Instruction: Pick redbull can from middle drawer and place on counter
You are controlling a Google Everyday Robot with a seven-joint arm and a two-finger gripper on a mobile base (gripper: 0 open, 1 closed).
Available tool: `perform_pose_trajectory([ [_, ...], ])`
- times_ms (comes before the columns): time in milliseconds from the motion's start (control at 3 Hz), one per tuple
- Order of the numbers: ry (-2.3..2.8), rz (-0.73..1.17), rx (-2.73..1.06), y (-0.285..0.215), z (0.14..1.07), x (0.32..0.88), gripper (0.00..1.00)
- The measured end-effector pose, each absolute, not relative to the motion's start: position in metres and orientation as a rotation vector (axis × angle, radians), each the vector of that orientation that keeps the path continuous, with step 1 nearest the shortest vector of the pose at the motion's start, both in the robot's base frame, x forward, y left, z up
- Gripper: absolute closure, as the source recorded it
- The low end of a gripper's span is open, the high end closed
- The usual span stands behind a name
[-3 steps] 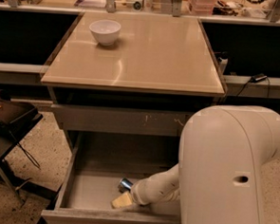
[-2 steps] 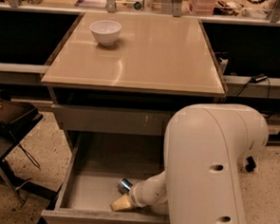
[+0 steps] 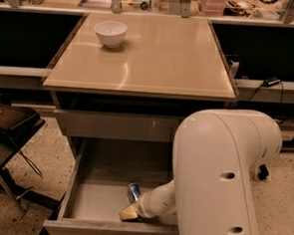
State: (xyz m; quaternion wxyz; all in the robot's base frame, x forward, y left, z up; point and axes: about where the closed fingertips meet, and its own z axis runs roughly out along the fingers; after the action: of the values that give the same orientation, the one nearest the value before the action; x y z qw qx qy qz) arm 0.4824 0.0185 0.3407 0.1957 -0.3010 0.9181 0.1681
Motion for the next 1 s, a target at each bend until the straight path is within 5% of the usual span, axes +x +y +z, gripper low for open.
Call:
perform_pose_trajectory([
  [1000,2.572,0.471,-0.844,0.019,0.352,0.483,0.88],
])
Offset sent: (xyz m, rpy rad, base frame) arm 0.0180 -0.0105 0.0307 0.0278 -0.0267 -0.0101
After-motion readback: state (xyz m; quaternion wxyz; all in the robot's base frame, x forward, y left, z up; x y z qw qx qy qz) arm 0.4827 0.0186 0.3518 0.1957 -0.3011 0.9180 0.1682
